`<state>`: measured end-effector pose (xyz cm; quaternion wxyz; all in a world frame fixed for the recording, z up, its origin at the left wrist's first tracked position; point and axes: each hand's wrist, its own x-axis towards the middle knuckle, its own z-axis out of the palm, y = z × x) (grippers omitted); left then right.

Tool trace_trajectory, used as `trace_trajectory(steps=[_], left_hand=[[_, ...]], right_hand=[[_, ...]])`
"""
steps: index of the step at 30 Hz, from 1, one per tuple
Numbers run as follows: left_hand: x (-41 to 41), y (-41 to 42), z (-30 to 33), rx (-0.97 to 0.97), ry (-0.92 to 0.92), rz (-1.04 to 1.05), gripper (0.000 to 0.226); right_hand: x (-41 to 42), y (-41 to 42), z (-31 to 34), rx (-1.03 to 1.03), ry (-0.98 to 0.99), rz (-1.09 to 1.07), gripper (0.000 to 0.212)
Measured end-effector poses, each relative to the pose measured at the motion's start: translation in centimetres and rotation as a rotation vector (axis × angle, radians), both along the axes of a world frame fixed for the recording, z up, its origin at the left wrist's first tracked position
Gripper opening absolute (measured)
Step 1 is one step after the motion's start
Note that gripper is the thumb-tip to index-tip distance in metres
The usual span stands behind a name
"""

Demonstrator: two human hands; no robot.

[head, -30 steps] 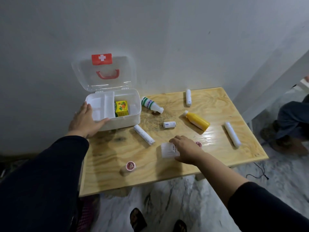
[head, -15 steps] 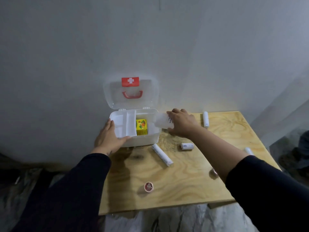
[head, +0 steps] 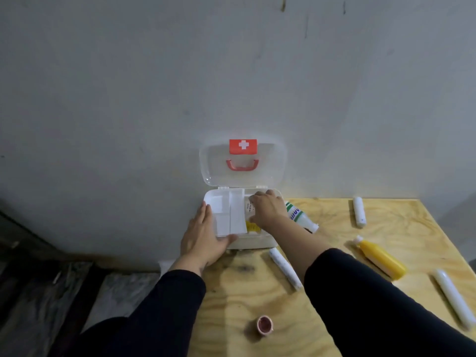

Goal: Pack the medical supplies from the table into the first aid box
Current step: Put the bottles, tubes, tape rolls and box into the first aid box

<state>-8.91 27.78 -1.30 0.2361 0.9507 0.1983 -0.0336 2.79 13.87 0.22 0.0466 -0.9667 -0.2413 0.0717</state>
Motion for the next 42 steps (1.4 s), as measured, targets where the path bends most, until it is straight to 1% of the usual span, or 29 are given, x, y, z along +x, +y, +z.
trace_trajectory(steps=[4,6,9,11,13,15,16,18,20,22,24,27,31,35,39,42], left_hand=[[-0.1,0.1,0.0,-0.007,0.01,-0.006,0.112],[-0.2,0.1,-0.1,-0.015,0.025,-0.003,0.111],[-0.2,0.1,0.0,-0.015,0.045,-0.005,0.109],[-0.2,-0.1,0.5,0.034,0.048,-0.031,0.109],[-0.1,-0.5,1.3,0.12,0.063,-0.113,0.112],[0.4,0.0,1.9,0.189,0.095,-0.152,0.114],[0.8,0.3,2.2,0.21,0.106,-0.152,0.112],[2.0,0.3,3.2,0.23,0.1,-0.176,0.099],[3.4,-1.4,4.5,0.22,0.066,-0.264,0.08],[4.8,-4.3,5.7,0.175,0.072,-0.357,0.064],[5.9,-7.5,6.4,0.113,0.107,-0.414,0.056],[7.4,-12.1,6.5,0.004,0.106,-0.441,0.044],[8.6,-16.9,5.6,-0.059,0.159,-0.479,0.045],[8.9,-20.4,3.9,-0.071,0.246,-0.512,0.045],[8.8,-22.4,2.0,-0.06,0.295,-0.49,0.042],[8.5,-23.2,1.3,-0.034,0.321,-0.47,0.043]], right_hand=[[-0.1,1.1,-1.7,0.184,0.068,-0.07,0.041],[-0.1,1.4,-2.2,0.221,0.079,-0.104,0.043],[-0.3,1.1,-1.9,0.229,0.091,-0.091,0.046],[-0.2,0.4,-1.3,0.216,0.105,-0.078,0.05],[-0.3,-1.3,-0.3,0.21,0.117,-0.082,0.054],[-0.3,-2.1,0.6,0.238,0.098,-0.058,0.05],[-0.2,-2.4,1.1,0.263,0.078,-0.051,0.047],[-0.4,-3.4,2.2,0.297,0.042,-0.068,0.042],[-0.6,-5.9,3.1,0.282,0.022,-0.122,0.039],[-0.6,-9.1,3.5,0.233,0.022,-0.18,0.038],[-0.7,-12.3,3.6,0.186,0.034,-0.248,0.038],[-1.2,-17.1,3.4,0.104,0.069,-0.352,0.037],[-1.6,-22.6,2.4,0.05,0.133,-0.471,0.037],[-1.8,-26.6,0.5,0.003,0.21,-0.512,0.04],[-1.9,-27.8,-2.0,0.035,0.302,-0.544,0.041],[-1.9,-28.1,-3.3,0.067,0.278,-0.554,0.032]])
